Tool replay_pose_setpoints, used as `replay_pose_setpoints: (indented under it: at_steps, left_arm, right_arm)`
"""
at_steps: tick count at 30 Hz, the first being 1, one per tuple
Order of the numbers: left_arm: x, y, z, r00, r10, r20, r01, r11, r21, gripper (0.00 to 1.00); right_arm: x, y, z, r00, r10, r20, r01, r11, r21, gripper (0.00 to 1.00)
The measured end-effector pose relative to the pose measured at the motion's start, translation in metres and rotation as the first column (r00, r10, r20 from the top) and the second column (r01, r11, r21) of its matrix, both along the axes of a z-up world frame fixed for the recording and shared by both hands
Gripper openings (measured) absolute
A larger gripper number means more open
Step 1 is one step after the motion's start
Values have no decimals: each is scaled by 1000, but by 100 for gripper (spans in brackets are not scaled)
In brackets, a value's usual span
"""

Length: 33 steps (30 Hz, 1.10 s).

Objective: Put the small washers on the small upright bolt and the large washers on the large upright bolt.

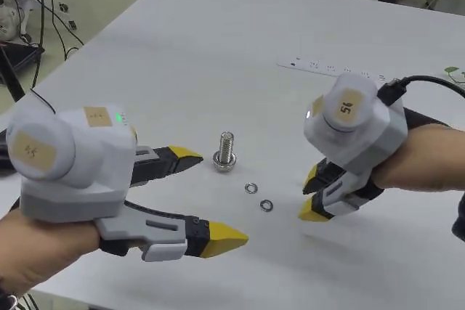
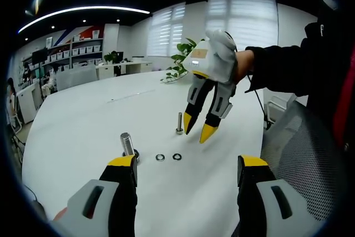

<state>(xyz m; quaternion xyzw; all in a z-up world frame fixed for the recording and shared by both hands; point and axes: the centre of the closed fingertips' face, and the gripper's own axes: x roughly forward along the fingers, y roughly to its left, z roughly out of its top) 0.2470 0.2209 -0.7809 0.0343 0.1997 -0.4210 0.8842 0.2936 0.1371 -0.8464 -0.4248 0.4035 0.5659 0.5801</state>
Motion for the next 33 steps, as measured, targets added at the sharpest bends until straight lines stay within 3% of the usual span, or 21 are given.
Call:
replay_pose_setpoints:
  at_steps: [6,15,33]
  left_arm:
    - [0,2,1,1000,5,3,-5,1000,-1,73]
    - [-1,3,2,1000,13,5,-13,1000,-1,73]
    - [0,5,1,1000,20,4,-20,1000,-5,73]
  right_arm:
    - [-4,16,-2,999,37,2,-37,999,-4,25]
    - [3,33,-13,998,64,15,-63,998,-28,24]
    - [8,33,-33,998,59,-15,-60,996,-69,23]
